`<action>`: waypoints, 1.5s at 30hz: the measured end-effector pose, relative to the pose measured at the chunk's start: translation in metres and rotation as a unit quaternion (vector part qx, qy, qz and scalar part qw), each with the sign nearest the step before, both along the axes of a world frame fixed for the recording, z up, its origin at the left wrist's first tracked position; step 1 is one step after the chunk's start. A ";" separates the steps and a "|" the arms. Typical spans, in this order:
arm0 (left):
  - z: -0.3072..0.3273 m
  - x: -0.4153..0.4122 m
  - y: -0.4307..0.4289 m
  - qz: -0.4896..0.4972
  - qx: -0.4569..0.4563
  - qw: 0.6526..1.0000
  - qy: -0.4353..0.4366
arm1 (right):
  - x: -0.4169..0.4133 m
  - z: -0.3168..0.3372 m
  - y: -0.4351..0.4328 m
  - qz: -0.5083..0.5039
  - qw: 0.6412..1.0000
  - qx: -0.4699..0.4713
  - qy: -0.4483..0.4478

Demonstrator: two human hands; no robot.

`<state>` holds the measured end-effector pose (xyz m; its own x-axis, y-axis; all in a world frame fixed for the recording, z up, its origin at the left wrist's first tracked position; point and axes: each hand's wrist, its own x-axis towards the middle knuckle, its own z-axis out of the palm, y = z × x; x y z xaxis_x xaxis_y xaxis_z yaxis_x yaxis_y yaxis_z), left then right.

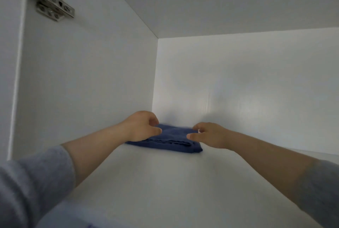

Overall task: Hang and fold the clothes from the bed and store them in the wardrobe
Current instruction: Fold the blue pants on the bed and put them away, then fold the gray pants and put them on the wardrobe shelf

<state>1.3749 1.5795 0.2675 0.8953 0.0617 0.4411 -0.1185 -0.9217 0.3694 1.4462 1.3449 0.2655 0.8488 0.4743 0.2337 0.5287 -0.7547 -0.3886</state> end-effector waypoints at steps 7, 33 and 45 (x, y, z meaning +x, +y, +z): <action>-0.004 -0.080 -0.048 -0.127 -0.113 0.982 -0.085 | -0.129 0.005 -0.042 -0.062 0.997 0.037 -0.015; -0.031 -0.398 -0.356 -0.688 -0.199 0.697 0.026 | -0.647 -0.035 -0.231 -0.498 0.837 0.142 -0.179; -0.076 -0.576 -0.487 -0.808 -0.210 0.537 0.121 | -0.858 -0.086 -0.306 -0.618 0.728 0.202 -0.216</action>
<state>0.7986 1.0930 0.1913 -0.0436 -0.8335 0.5508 -0.5397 0.4836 0.6891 0.5885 1.0386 0.1800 0.3746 -0.7713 0.5145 -0.3177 -0.6281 -0.7103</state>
